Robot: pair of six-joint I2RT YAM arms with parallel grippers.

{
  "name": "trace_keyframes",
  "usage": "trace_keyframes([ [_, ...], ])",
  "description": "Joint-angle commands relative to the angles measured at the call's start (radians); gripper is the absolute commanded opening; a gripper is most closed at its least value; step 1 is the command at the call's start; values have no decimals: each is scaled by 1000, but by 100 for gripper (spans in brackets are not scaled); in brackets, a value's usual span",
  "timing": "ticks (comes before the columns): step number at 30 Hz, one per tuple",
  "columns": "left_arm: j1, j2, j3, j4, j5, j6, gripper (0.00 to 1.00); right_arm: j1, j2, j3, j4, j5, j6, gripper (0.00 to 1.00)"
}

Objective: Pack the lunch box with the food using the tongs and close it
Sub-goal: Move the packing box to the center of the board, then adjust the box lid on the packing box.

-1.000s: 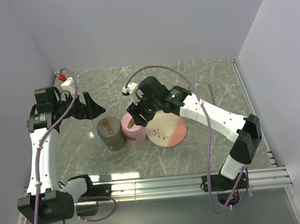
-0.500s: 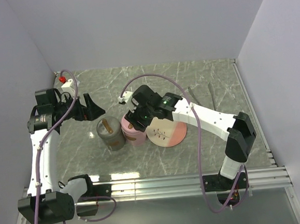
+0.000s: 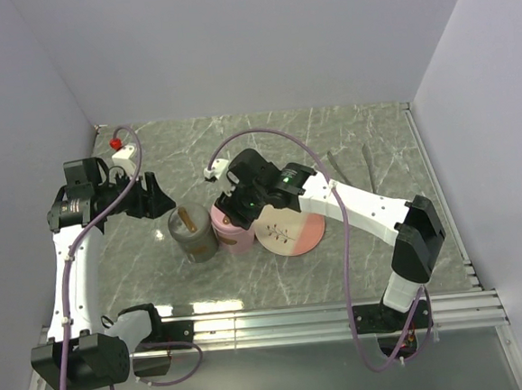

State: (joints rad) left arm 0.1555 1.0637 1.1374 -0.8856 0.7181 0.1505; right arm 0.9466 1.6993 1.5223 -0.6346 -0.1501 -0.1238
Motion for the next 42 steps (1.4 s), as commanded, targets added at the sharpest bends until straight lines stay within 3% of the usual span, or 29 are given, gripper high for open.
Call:
trace_keyframes([
  [1, 1, -22, 10, -13, 1, 43, 63, 9, -12, 58, -28, 6, 10, 61],
  [10, -72, -8, -11, 20, -46, -29, 51, -31, -67, 82, -25, -43, 62, 61],
  [24, -273, 33, -57, 80, -204, -124, 54, -78, -58, 70, -14, -166, 104, 61],
  [30, -293, 64, -74, 43, -301, -95, 48, -78, -49, 65, -8, -183, 115, 61],
  [42, -315, 62, -68, 17, -370, -46, 47, -71, -21, -59, 33, -106, 73, 59],
])
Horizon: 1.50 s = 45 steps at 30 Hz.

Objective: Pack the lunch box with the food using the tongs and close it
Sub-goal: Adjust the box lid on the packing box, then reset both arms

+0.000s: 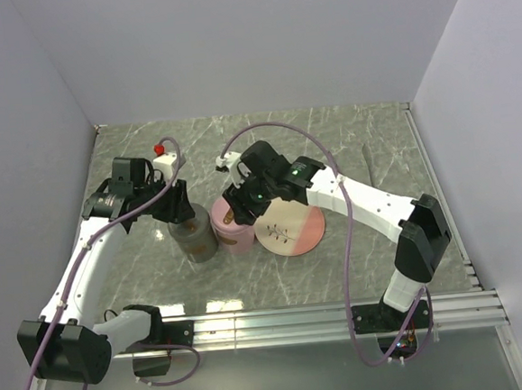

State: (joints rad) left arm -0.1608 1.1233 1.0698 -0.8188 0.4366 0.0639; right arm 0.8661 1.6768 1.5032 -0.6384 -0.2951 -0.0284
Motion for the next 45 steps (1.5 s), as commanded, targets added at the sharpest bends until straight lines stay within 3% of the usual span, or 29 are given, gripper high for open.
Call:
trace_keyframes([
  [1, 0, 1, -1, -51, -90, 42, 47, 10, 0, -47, 40, 39, -22, 59],
  [20, -9, -60, -10, -48, -70, 97, 50, 5, -41, 32, 28, -24, 19, 60],
  [29, -11, -92, 16, -37, -76, 152, 53, -64, -104, 72, 45, -81, 64, 62],
  [35, -11, -102, 90, -25, -50, 110, 62, -146, -158, 86, 57, -117, 65, 65],
  [38, -11, -108, 143, -2, -35, 60, 73, -183, -189, 88, 51, -122, 59, 68],
  [42, -11, -89, 206, 4, -19, 24, 87, -266, -236, 75, 33, -124, 48, 80],
  [45, -9, -66, 245, 17, -32, 1, 91, -315, -288, 43, 23, -108, 39, 87],
])
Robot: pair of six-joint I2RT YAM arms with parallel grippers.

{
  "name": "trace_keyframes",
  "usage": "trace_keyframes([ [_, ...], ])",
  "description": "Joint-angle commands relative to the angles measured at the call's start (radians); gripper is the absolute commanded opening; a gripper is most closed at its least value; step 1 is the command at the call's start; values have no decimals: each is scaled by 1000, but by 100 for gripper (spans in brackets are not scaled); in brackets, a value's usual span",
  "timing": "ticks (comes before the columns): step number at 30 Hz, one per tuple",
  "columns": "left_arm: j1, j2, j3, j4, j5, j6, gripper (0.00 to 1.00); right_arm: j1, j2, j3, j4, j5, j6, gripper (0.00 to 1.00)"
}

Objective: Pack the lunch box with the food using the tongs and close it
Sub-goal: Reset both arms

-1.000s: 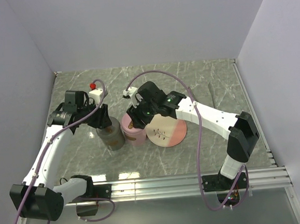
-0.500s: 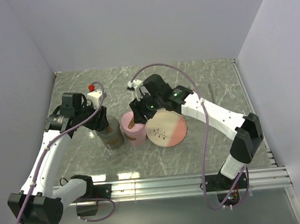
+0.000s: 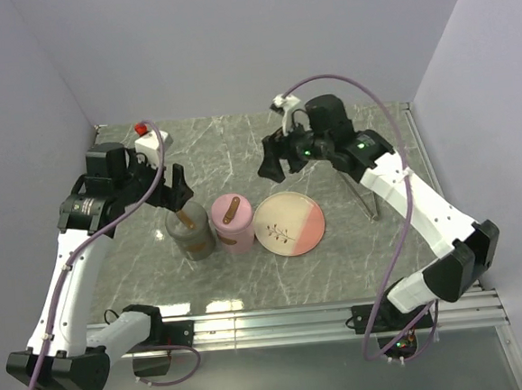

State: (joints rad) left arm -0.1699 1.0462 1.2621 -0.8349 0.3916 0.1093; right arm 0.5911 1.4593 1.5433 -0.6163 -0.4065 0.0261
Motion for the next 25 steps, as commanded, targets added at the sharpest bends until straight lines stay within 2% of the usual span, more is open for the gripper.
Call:
trace_keyframes([
  [1, 0, 17, 65, 39, 9, -66, 92, -57, -95, -17, -3, 5, -17, 88],
  [2, 0, 34, 72, 43, -6, -82, 93, -72, -108, -32, -3, 5, -15, 89],
  [3, 0, 41, 82, 55, -16, -92, 99, -85, -125, -51, -3, 6, -12, 91],
  [7, 0, 67, 99, 112, -54, -143, 100, -190, -223, -182, 4, 15, -12, 94],
  [14, 0, 145, 92, 174, -80, -146, 99, -327, -272, -307, -40, 40, -17, 94],
  [25, 0, 181, 75, 209, -114, -163, 100, -353, -346, -373, -20, 28, -17, 95],
])
